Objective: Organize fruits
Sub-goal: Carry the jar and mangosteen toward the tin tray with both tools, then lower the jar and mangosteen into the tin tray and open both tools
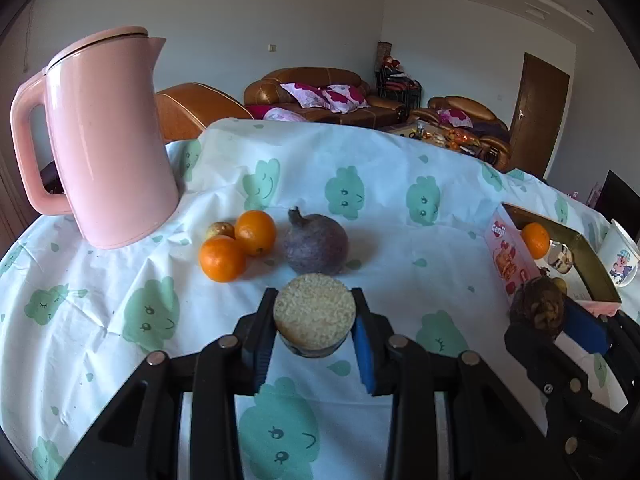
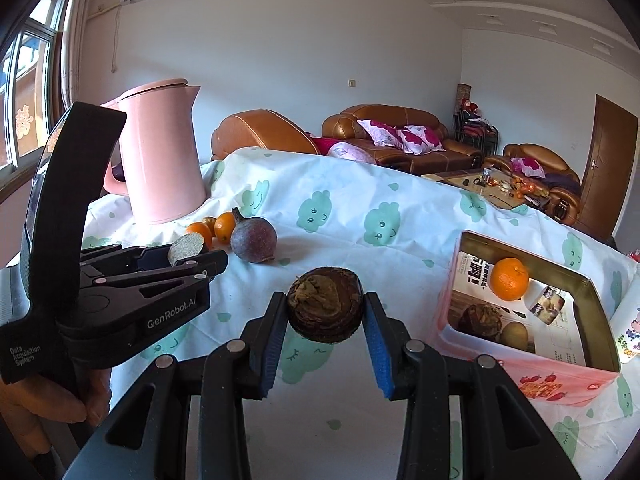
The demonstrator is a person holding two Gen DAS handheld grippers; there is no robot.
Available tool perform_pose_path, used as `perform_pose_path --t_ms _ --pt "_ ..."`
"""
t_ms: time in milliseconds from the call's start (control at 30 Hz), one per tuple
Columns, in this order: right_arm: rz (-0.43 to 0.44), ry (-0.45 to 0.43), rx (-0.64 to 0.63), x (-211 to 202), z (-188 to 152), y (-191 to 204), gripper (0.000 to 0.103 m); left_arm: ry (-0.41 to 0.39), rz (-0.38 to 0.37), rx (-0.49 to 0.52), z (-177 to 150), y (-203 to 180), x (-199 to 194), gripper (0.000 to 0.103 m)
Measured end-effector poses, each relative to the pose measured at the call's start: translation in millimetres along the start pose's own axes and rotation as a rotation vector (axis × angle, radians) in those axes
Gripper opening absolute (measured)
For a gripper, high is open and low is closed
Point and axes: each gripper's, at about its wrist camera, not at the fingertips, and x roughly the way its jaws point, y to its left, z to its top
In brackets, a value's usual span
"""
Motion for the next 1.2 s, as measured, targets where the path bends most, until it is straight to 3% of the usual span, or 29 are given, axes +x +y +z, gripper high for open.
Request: perform_pose_path --t_ms 433,733,900,1067,1200 --pt "-0.091 -0.031 0.043 -22.5 -8.0 -64.2 0.041 -0.016 -0.09 0.064 -0.7 -71.6 -1.2 0.036" --pt "-0.243 -0.054 0.088 -35.0 -7.7 -118.5 0.041 -0.04 -0.18 0.184 4.6 -140.7 -0.7 0.036" --pt "-0.309 -0.017 0.197 -34.2 -12.2 -163.0 0.041 -0.038 -0.224 0.204 16.6 -171.9 6.4 0.036" --pt "-0.31 0.013 0.325 -32.2 -18.5 -202.1 0.041 -0.064 -0.245 0.247 25.0 -201.8 13.1 0.036" --pt "-0.31 0.022 0.348 -29.0 -19.9 -213.1 0.041 -0.051 -0.269 0.292 26.4 -218.0 25.7 0.036"
